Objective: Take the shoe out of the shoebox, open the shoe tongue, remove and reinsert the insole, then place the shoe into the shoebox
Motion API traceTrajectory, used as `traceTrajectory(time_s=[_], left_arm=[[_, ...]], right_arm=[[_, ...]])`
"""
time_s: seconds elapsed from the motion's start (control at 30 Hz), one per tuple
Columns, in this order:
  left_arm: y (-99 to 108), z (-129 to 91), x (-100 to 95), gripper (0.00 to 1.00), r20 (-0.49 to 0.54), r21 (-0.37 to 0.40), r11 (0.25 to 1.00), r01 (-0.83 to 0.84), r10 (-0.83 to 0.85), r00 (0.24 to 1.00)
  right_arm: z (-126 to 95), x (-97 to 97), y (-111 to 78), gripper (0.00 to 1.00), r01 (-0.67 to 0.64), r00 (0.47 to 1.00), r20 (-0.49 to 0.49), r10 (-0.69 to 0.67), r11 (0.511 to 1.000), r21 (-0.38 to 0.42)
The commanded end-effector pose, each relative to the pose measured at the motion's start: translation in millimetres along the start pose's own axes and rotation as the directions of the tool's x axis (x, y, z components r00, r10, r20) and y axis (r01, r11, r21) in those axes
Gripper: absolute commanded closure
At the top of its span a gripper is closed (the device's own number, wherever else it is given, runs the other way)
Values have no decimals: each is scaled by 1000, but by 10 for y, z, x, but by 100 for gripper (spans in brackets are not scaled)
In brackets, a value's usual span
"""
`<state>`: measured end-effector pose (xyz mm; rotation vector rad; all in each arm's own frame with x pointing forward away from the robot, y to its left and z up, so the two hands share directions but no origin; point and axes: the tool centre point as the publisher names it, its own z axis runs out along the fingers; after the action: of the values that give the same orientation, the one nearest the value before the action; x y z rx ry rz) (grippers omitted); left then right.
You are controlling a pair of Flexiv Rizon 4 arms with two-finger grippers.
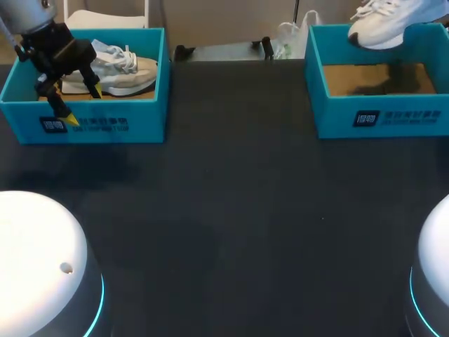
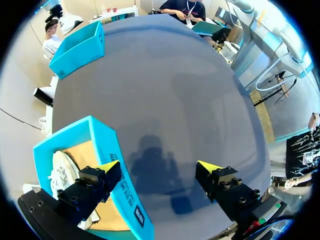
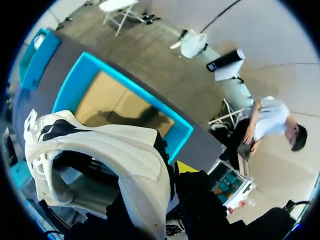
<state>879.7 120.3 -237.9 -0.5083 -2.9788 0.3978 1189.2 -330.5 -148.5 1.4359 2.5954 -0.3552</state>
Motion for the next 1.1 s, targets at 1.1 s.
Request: traceTrajectory(time_s=[1.1], left_arm=[[2,-1,5,0,0,-3,1000,-1,1,1000]], right_arm=[[187,305,-427,100,-350,934,74,351,936,-19]])
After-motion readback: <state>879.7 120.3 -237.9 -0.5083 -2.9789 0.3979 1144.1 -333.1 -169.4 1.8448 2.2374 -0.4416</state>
